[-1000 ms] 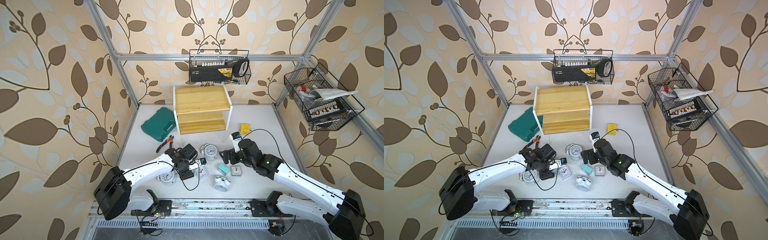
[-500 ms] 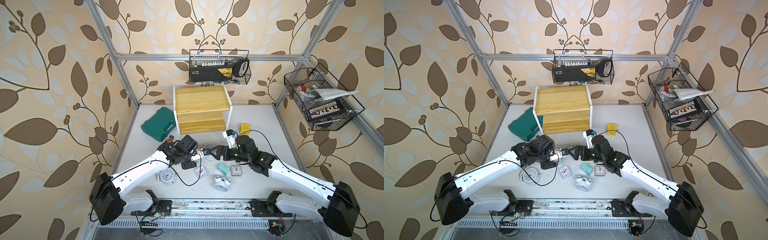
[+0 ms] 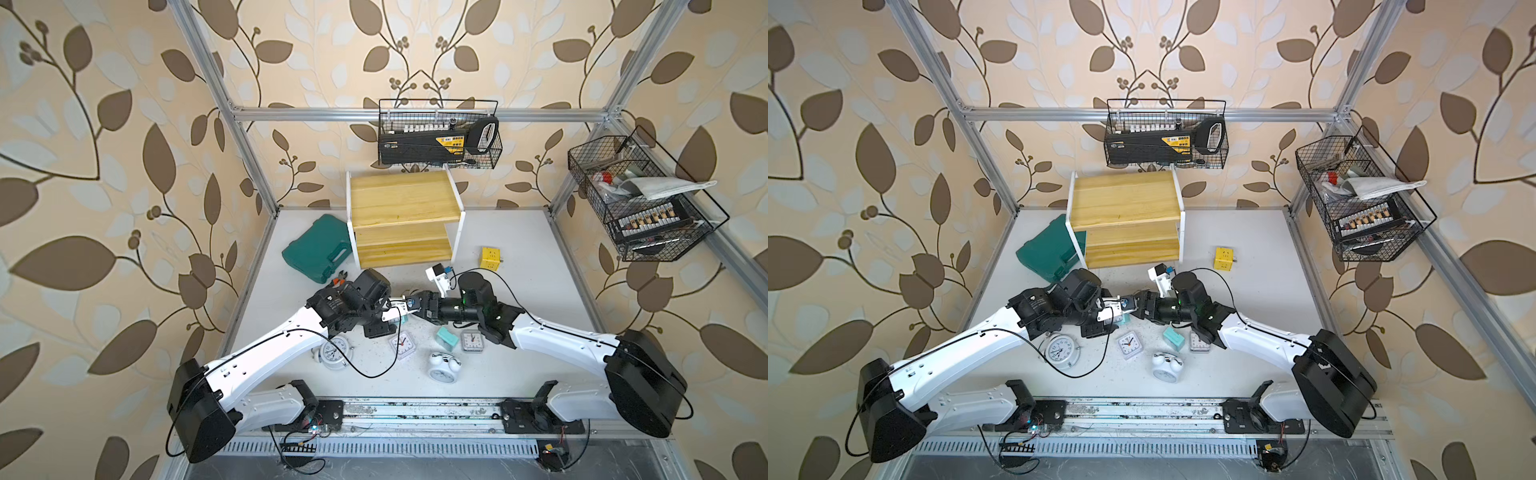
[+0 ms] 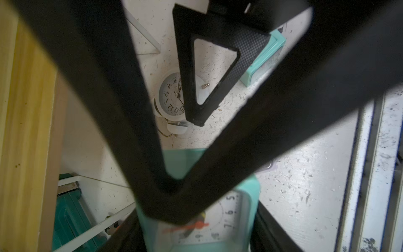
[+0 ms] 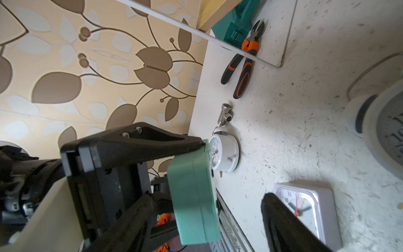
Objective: Place the alarm clocks on the shelf by style
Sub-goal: Pick up the alarm from the center of the board.
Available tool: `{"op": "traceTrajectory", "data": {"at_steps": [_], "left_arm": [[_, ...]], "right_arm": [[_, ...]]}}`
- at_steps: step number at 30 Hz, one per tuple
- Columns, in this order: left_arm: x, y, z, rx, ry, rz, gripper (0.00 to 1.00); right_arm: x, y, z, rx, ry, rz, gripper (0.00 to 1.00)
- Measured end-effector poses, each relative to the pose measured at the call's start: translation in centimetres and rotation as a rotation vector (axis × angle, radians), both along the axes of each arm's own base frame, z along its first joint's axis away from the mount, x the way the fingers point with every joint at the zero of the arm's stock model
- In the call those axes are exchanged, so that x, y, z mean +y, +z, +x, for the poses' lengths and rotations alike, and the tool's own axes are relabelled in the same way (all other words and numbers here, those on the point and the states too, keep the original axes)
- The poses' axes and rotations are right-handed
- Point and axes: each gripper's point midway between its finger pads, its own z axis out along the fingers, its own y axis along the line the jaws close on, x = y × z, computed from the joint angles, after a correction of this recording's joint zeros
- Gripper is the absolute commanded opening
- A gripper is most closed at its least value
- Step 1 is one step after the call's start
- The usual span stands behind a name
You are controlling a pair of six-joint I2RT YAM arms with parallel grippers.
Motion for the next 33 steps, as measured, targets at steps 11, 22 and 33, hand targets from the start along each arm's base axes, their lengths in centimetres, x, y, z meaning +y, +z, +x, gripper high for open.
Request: {"op": "traceTrajectory", "data": {"at_steps": [11, 22, 33], "left_arm": [[-0.3, 0.2, 0.2, -0.008, -0.002, -0.014, 0.48], [-0.3, 0.1, -0.1, 0.009, -0.004, -0.018, 0.73], [0.8, 1.5, -0.1, 0.122, 0.054, -0.150, 0.87]], "right_arm": [[0.9, -0.1, -0.1, 0.001, 0.042, 0.039, 0.51], [0.8, 0.3, -0.4, -0.089, 0.075, 0.013, 0.31], [-2.1, 0.0, 0.4, -0.202, 0.119, 0.019, 0.27]]}}
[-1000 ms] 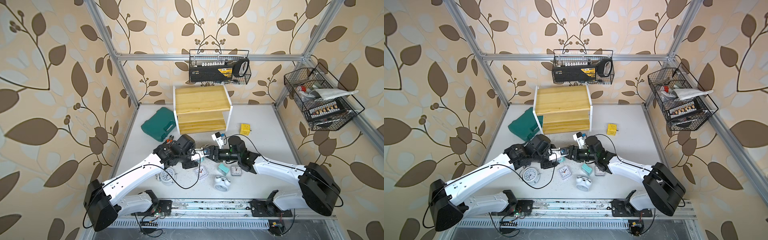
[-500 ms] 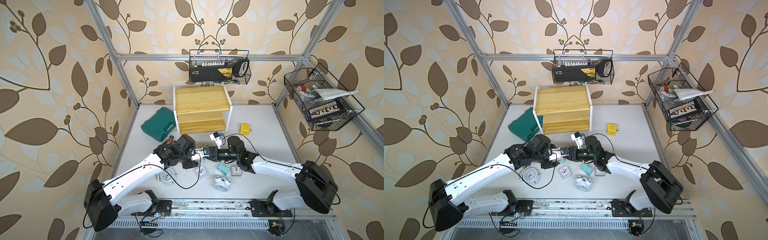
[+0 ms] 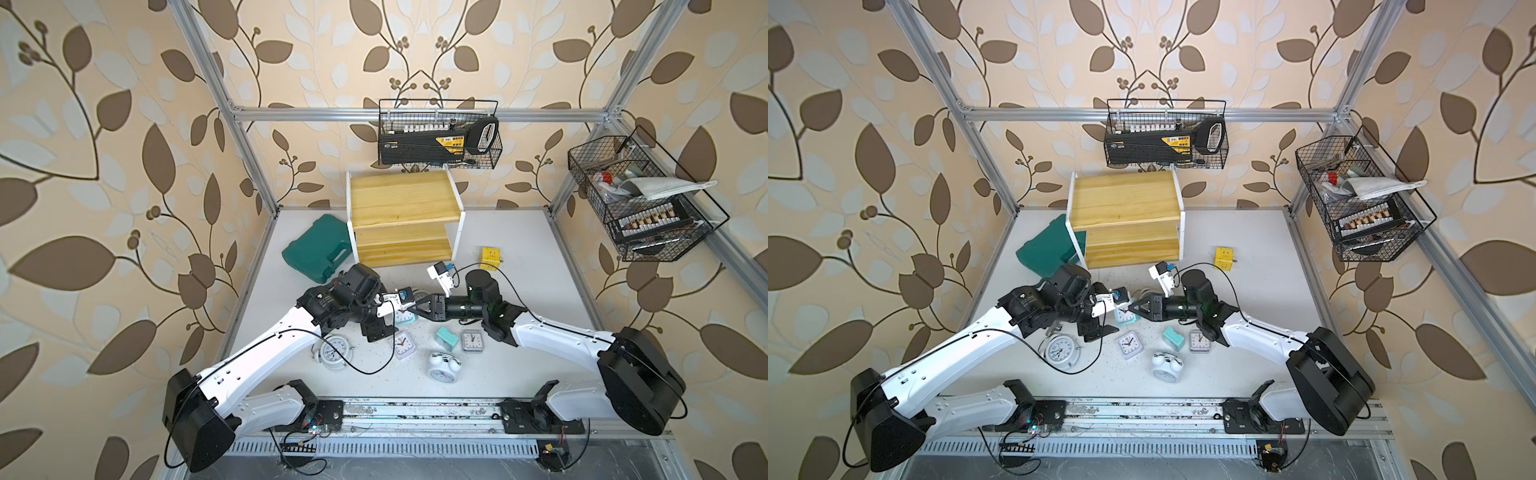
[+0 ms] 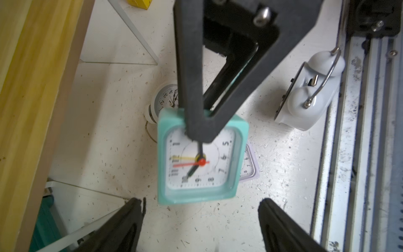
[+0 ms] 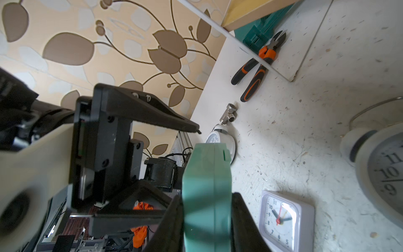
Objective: Place the alarm clocks on the shelf by style
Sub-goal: Pick up the alarm from the center of the board.
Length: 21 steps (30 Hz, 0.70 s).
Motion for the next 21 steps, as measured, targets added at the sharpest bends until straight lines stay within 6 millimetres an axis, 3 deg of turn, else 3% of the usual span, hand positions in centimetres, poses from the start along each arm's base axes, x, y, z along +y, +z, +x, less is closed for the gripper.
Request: {"op": "traceTrajectory", "data": {"at_steps": [12, 21], "left_arm": [[-0.8, 3.0, -2.7, 0.192, -0.041, -0.143, 0.86], [-2.1, 5.6, -1.7, 0.355, -0.002, -0.250, 0.86]], "right_arm": [[-2.1, 2.3, -1.2, -0.182, 0.177, 0.097, 0.27], [-2.7, 2.9, -3.1, -0.259, 0.278, 0.126, 0.27]]}}
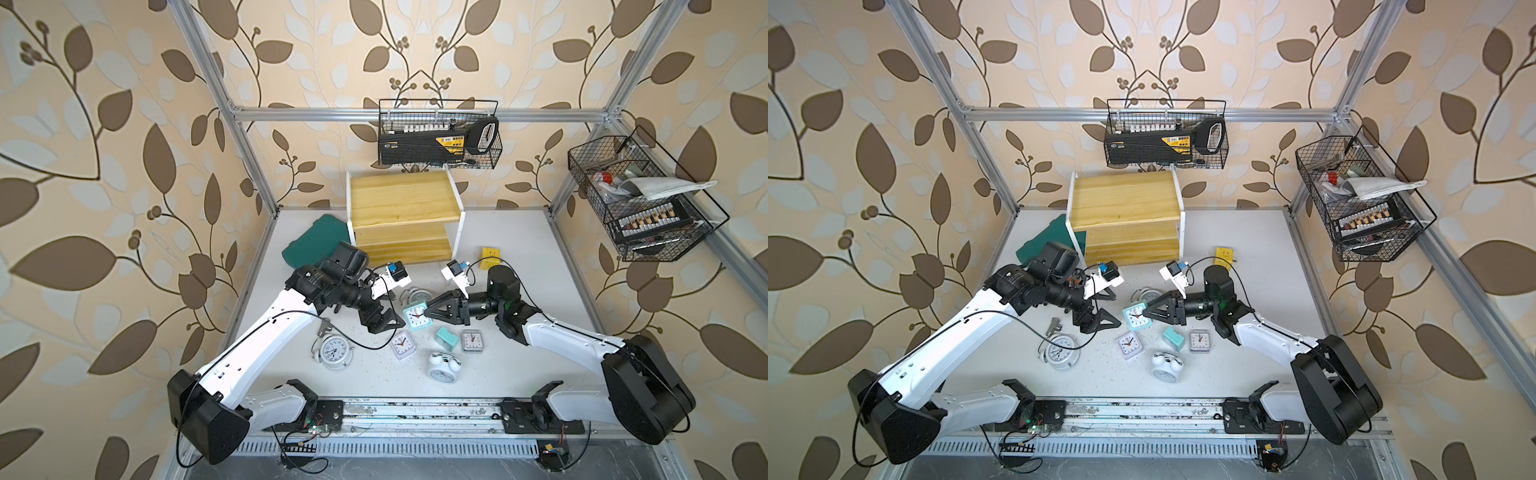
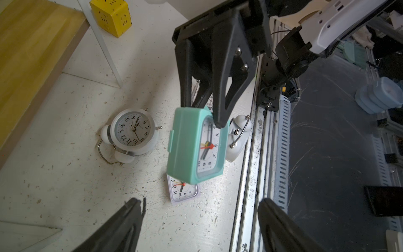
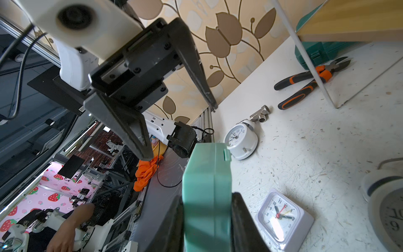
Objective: Place the alarm clocks on the shelf by style
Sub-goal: Pick up the alarm from the center of the board.
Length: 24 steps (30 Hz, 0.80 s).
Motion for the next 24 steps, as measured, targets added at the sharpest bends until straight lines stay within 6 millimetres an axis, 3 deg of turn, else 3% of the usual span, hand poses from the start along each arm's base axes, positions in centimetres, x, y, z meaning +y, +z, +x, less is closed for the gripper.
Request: {"op": "traceTrajectory", "data": {"at_steps": [8, 18, 24], "left_arm": [[-1.1, -1.1, 0.0, 0.163, -0.004, -0.014, 0.82], [-2.1, -1.7, -0.5, 0.304, -0.033, -0.035, 0.56], [-2.2, -1.3, -1.1, 0.332, -0.054, -0.055, 0.49]], "right_arm": [[-0.2, 0.7, -1.2, -0.033, 0.045, 0.033, 0.27], [0.0, 2.0, -1.0, -0.066, 0.061, 0.089, 0.27], [0.3, 1.9, -0.7, -0.052, 0.066, 0.107, 0.27]]}}
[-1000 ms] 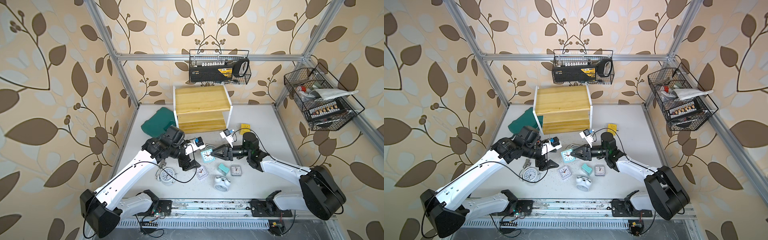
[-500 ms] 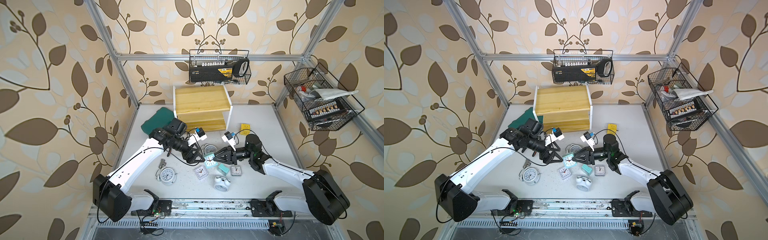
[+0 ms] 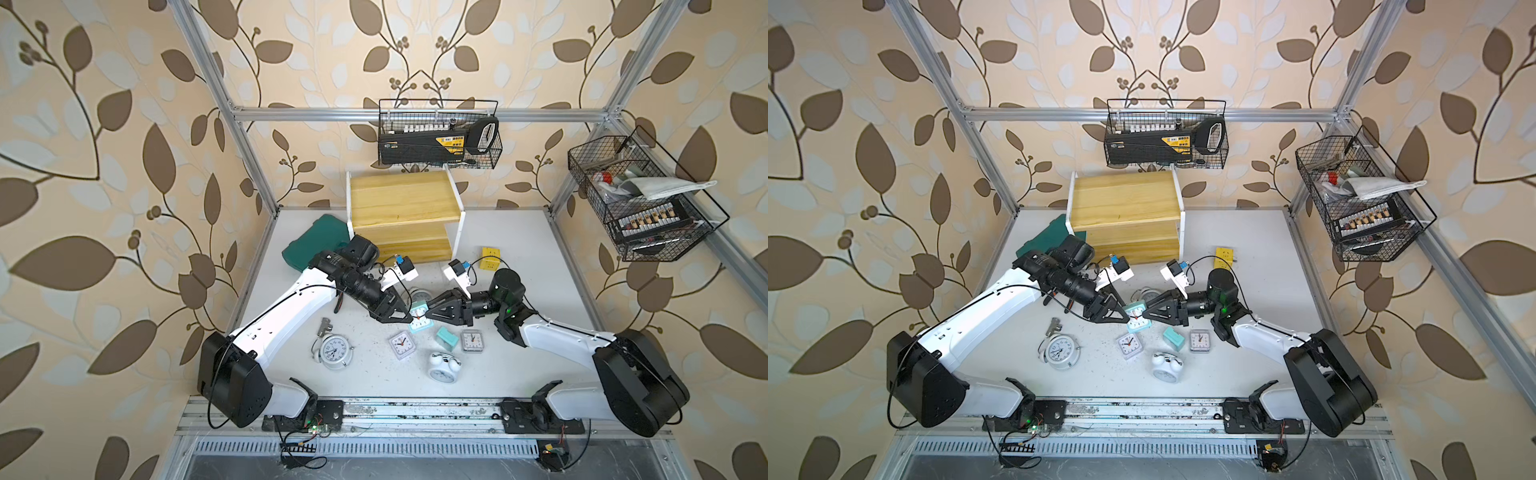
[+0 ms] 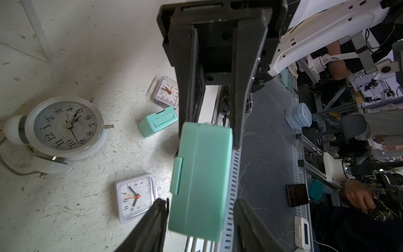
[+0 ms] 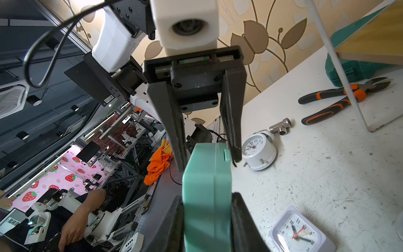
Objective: Place the alarm clocks on the shelf by style
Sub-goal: Pick up the alarm from the center of the board.
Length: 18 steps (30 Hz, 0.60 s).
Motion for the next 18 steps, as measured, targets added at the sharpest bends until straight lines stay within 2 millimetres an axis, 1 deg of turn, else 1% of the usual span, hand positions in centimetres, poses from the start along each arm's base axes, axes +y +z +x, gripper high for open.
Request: {"op": "traceTrajectory", "data": {"at_steps": [7, 11, 14, 18], "left_arm": [[0.03, 0.12, -0.36, 0.016, -0.009, -0.007, 0.49], [0.01, 0.18, -0.48, 0.022, -0.013, -0.011, 0.47], [0.01, 0.20, -0.53, 0.022, -0.016, -0.012, 0.42], [0.09, 0.14, -0.65, 0.027, -0.017, -0.008, 0.30]], "right_arm": [[0.32, -0.02, -0.20, 0.007, 0.017, 0.008, 0.27], [0.52, -0.02, -0.51, 0.008, 0.030, 0.009, 0.27], [0.62, -0.05, -0.65, 0.010, 0.035, 0.008, 0.28], [0.73, -0.24, -0.90, 0.006, 0.044, 0.002, 0.29]]}}
